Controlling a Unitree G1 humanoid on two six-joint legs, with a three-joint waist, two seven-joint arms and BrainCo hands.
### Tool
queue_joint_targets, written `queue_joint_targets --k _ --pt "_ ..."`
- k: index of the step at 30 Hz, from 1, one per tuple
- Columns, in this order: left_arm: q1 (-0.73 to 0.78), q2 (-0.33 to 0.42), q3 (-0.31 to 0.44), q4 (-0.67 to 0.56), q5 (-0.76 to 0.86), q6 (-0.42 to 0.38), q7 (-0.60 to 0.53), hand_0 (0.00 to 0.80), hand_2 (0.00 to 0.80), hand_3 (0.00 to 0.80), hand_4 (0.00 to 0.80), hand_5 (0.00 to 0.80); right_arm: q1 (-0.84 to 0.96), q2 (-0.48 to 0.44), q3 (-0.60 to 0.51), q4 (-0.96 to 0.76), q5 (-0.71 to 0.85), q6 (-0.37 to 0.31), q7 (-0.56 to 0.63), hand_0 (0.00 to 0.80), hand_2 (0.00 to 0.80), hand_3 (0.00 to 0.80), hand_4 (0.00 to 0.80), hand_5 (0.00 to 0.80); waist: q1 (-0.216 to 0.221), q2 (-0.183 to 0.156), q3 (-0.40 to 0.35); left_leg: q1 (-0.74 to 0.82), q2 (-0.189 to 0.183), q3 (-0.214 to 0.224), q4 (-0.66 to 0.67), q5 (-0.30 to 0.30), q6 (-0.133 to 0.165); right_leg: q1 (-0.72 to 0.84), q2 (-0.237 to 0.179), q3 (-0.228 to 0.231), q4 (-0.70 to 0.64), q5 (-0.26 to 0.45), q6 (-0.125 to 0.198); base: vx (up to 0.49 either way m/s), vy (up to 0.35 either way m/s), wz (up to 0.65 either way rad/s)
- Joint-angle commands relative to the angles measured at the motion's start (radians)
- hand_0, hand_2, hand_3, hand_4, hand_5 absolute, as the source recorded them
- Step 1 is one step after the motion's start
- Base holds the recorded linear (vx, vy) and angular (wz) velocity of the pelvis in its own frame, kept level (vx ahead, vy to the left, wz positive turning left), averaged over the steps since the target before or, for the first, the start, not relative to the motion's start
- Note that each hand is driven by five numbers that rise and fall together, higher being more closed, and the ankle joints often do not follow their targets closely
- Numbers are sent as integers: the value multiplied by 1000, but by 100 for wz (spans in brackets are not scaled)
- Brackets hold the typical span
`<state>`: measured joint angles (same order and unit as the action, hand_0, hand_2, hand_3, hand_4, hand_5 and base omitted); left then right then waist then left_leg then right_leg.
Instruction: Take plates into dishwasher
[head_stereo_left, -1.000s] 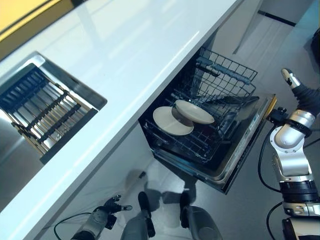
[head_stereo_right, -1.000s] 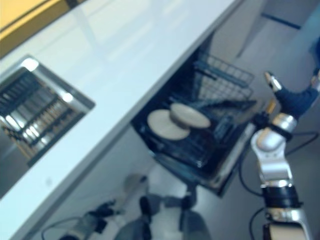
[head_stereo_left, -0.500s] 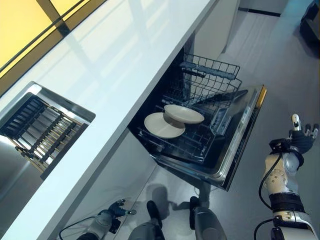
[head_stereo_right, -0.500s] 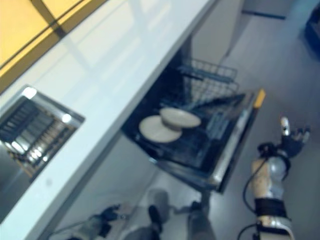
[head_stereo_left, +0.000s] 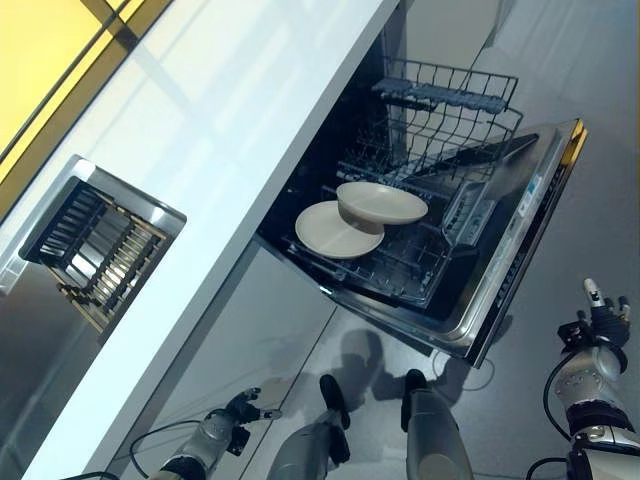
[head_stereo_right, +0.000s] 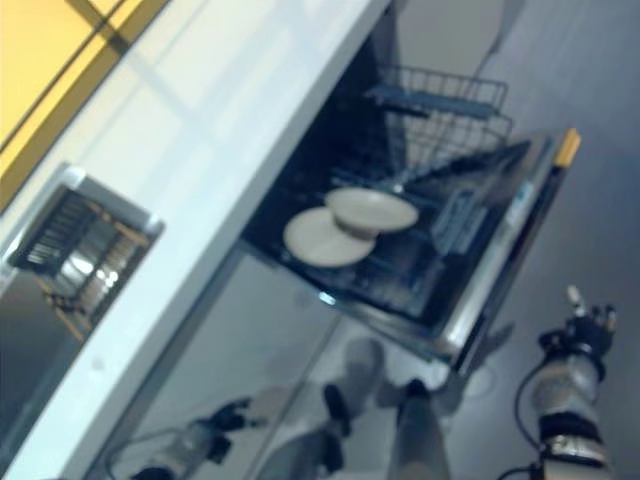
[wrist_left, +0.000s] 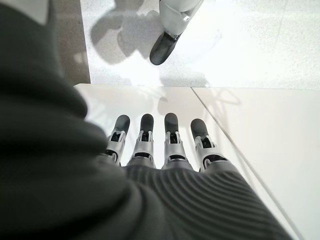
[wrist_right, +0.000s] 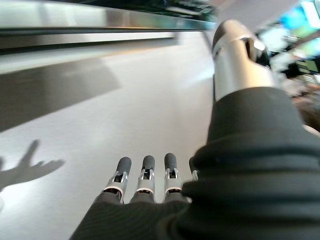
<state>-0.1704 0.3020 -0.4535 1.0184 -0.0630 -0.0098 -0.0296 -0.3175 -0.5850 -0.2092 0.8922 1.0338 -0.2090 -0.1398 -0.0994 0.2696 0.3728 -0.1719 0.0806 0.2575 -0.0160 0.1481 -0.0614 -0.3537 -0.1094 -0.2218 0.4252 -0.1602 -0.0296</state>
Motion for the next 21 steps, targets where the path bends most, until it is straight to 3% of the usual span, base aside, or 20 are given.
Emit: queue_joint_targets --k 1,9,21 --pt "-37 39 -2 -33 -8 16 -8 0 0 0 0 0 -90 -5 43 24 -13 40 98 0 0 0 0 0 9 -70 32 12 -99 -8 86 -174 51 139 53 -75 -209 -13 -29 -5 -62 8" --pt "-57 43 -18 -48 -1 38 -21 0 0 0 0 0 -156 44 124 38 -71 107 165 0 0 0 0 0 26 -80 39 -8 -93 -21 106 -171 50 122 57 -80 -198 -13 -33 0 -45 7" --pt "-50 40 -22 -42 -3 38 -24 0 0 0 0 0 -181 93 180 15 -79 140 290 0 0 0 0 0 38 -86 37 -28 -86 -29 131 -167 46 111 59 -79 -187 -14 -39 0 0 0"
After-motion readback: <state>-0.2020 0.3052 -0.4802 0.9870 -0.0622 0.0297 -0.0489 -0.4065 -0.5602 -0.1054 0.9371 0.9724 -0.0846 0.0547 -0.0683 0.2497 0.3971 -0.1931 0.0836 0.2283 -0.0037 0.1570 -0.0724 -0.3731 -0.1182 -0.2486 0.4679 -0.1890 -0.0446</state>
